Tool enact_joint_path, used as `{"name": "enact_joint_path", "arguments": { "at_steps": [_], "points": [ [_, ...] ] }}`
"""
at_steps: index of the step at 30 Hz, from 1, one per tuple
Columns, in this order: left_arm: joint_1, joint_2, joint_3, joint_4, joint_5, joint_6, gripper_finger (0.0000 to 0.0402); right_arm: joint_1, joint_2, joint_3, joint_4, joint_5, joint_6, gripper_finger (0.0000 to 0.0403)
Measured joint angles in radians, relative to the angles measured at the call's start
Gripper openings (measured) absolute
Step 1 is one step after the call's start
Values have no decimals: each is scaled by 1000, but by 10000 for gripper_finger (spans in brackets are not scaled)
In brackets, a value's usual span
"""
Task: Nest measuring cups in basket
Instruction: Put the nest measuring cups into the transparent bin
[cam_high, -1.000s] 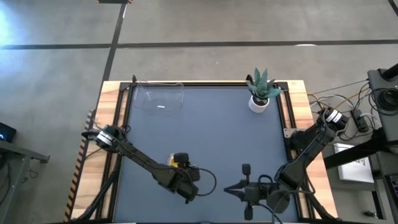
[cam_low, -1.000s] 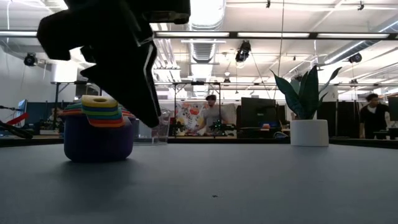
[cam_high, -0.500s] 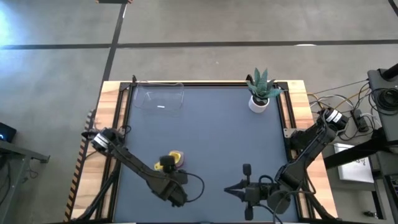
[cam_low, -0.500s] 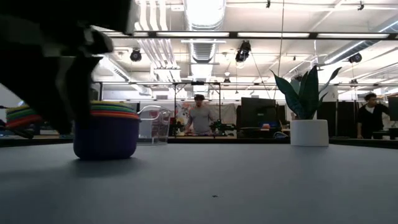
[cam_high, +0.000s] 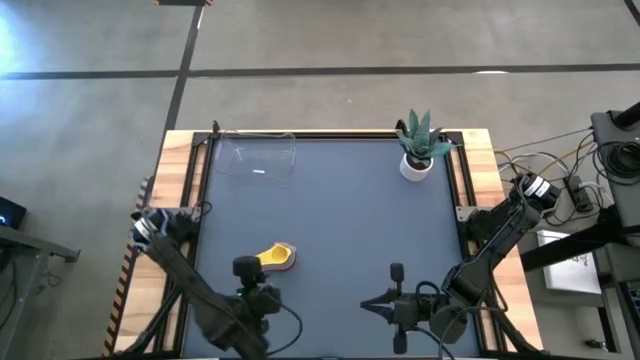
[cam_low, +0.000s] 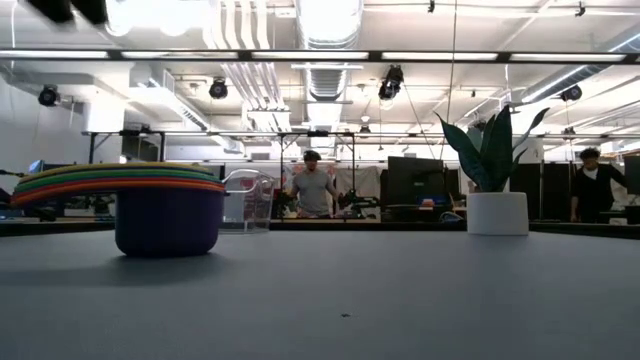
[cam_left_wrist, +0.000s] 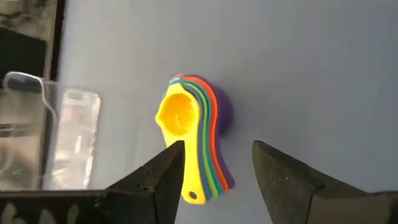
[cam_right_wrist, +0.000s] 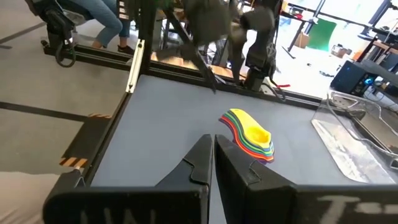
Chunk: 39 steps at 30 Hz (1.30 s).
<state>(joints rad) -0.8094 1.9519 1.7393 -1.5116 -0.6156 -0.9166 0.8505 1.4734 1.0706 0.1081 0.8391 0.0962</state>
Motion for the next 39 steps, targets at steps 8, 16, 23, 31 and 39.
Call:
{"name": "enact_joint_path", "arguments": {
  "at_steps": [8, 16, 23, 31, 39],
  "points": [
    [-12, -287, -254, 171, 4, -81, 221, 0, 0, -2, 0, 0, 20, 9],
    [1, -631, -716, 684, 6, -65, 293, -1, 0, -15, 2, 0, 27, 9],
    [40, -770, -969, 876, 12, -119, 326, -16, 0, -32, 1, -1, 42, 9],
    [88, -765, -1062, 964, 73, -67, 341, -44, 0, -61, 2, -7, 78, 9],
    [164, -713, -1066, 974, 183, -13, 341, -46, 0, -66, 2, -9, 80, 9]
  ]
}}
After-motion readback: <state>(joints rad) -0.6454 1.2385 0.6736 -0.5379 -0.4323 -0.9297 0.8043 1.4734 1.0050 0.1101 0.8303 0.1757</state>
